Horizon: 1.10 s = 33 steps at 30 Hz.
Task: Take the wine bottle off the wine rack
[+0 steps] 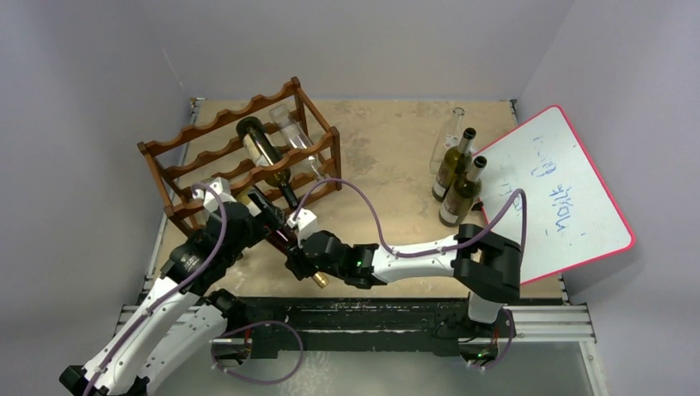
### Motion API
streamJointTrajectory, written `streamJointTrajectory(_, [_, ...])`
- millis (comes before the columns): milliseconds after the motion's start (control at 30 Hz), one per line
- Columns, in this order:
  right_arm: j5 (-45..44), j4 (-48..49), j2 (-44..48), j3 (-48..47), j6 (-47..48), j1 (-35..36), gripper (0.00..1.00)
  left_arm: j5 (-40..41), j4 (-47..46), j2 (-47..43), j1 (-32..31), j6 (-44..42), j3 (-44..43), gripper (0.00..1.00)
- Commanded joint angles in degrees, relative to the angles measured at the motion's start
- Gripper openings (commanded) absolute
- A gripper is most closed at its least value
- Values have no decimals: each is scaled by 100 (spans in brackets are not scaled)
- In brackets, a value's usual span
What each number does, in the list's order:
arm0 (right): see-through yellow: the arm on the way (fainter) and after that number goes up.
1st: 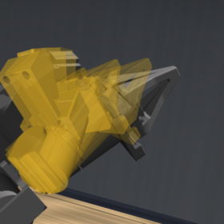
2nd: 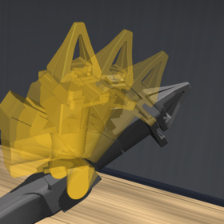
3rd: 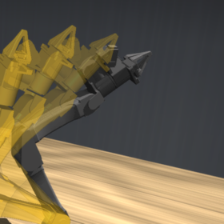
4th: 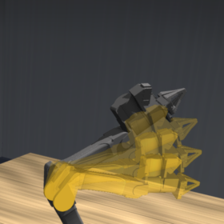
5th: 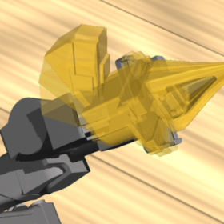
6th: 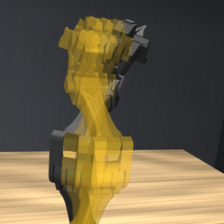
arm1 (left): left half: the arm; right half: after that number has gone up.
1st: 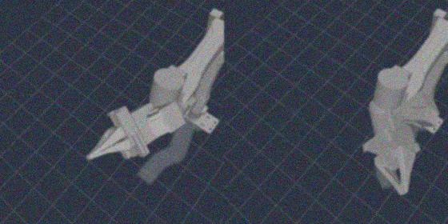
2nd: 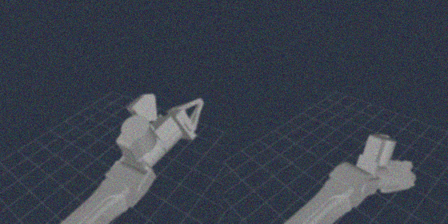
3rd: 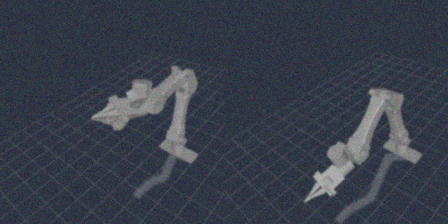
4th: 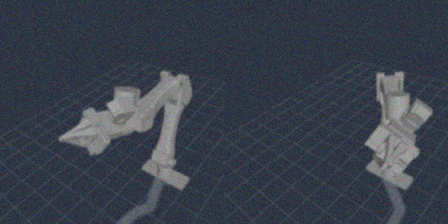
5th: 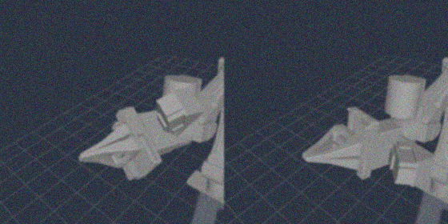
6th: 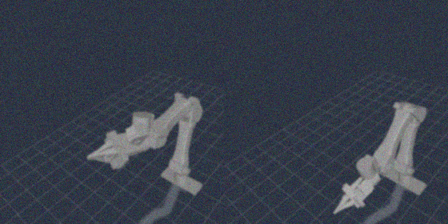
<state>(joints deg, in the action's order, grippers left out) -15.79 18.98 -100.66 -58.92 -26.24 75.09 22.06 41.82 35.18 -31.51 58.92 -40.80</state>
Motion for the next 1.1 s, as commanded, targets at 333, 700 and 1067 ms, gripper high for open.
streamJointTrajectory(333, [-381, -174, 1235, 192, -192, 76, 0, 478, -684, -557, -31, -478, -1015, 100])
streamJointTrajectory(700, [245, -1071, 2024, 535, -128, 69, 0, 694, -628, -536, -31, -821, -1532, 100])
streamJointTrajectory(1067, [184, -2572, 2806, 299, -259, -100, 0, 347, -1050, -387, -30, -982, -1406, 100])
